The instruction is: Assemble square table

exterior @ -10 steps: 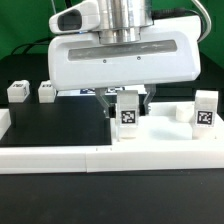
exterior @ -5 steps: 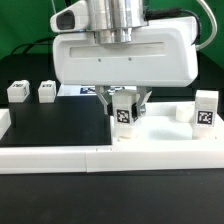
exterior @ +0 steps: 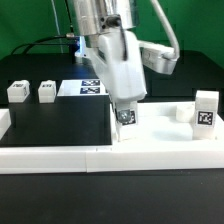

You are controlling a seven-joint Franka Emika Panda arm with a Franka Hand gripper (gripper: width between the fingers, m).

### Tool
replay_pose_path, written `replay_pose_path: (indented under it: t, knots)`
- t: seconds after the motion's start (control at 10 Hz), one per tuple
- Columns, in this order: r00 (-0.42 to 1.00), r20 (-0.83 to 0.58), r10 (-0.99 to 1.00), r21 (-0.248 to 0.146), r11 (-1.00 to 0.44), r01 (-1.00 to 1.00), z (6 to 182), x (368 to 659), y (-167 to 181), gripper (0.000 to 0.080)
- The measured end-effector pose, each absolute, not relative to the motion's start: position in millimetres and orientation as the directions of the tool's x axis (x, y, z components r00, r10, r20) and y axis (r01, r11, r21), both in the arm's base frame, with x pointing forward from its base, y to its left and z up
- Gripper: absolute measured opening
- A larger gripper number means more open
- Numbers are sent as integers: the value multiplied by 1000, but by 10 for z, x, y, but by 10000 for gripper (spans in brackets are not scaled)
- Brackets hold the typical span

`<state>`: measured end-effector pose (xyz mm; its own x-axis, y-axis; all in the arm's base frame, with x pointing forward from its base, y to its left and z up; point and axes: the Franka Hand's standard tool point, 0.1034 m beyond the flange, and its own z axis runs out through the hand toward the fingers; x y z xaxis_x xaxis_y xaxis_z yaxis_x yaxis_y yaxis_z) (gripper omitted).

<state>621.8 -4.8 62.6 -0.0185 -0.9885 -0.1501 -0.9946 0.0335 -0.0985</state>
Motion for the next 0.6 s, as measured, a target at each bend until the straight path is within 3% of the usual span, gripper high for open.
replay_pose_path:
  t: [0.2, 0.3, 0.4, 0.5, 0.6]
  knots:
    - [26, -145, -989, -105, -11, -994, 623, 6215, -47, 291]
    - [43, -140, -989, -108, -28, -994, 625, 6218, -38, 479]
    - [263, -69, -962, -160, -250, -955, 653, 6266, 28, 592]
    - [481, -17, -876, -181, -471, -864, 665, 6285, 82, 632]
    - [534, -5, -845, -181, -525, -832, 661, 6283, 68, 632]
